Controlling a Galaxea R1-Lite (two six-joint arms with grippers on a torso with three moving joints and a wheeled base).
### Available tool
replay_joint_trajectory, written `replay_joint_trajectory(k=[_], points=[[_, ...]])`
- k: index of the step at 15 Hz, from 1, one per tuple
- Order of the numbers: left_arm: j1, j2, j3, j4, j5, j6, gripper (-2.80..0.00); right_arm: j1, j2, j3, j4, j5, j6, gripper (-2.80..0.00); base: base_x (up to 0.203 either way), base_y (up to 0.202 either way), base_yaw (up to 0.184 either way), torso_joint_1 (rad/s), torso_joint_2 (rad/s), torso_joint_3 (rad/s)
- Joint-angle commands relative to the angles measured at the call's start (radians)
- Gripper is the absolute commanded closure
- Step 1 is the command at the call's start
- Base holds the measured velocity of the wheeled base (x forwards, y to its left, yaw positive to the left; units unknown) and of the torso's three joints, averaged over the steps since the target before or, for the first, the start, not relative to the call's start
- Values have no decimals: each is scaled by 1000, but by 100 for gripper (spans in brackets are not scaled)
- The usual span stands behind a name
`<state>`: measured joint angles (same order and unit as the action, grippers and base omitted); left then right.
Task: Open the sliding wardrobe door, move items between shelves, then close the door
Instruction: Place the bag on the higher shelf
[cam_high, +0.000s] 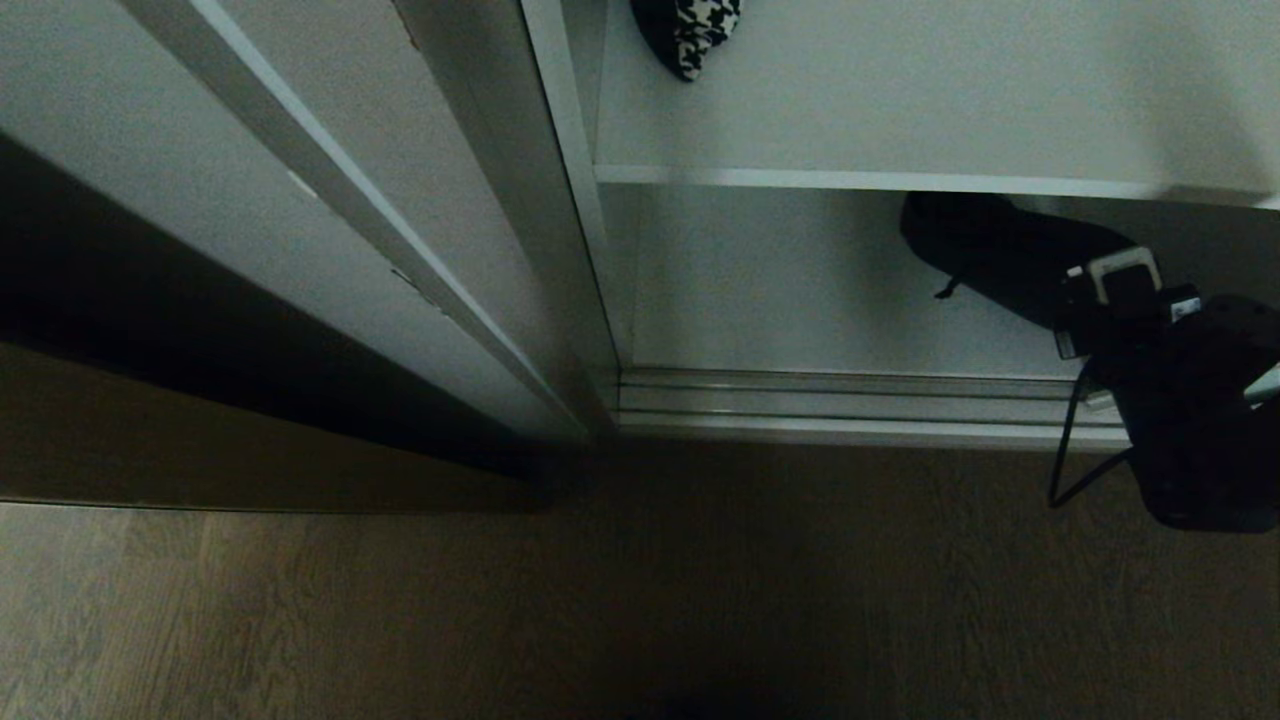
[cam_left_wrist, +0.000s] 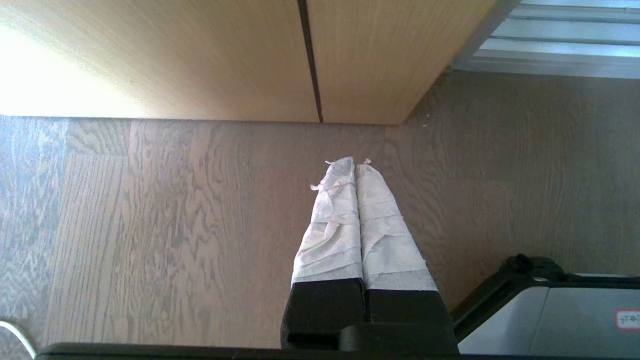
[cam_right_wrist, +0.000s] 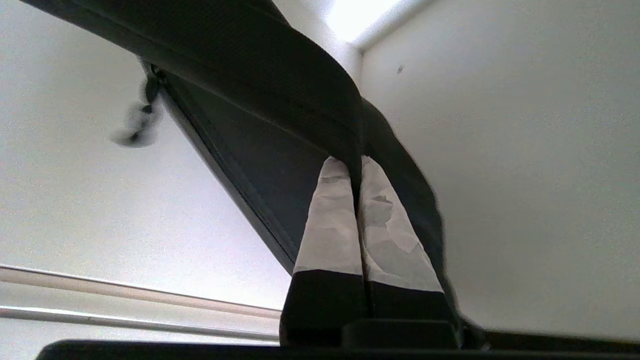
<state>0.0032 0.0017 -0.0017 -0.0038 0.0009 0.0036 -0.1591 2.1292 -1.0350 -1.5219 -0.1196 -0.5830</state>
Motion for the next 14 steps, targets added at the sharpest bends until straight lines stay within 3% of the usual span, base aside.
replay_joint_trajectory(k=[1,5,10,14], points=[[1,1,0,-1,1,-1,0,4,-30,44,-8,0,-42,0,0,0,0,0,0,0],[0,1,0,-1,1,-1,0,18,-37,269,-8,-4,-74,0,0,0,0,0,0,0],[1,1,0,-1,1,-1,0,-4,-82,337,-8,-11,-3,0,0,0,0,0,0,0],[1,1,-1,-1,1,-1,0,-26,-170,433,-8,-13,1,0,0,0,0,0,0,0]])
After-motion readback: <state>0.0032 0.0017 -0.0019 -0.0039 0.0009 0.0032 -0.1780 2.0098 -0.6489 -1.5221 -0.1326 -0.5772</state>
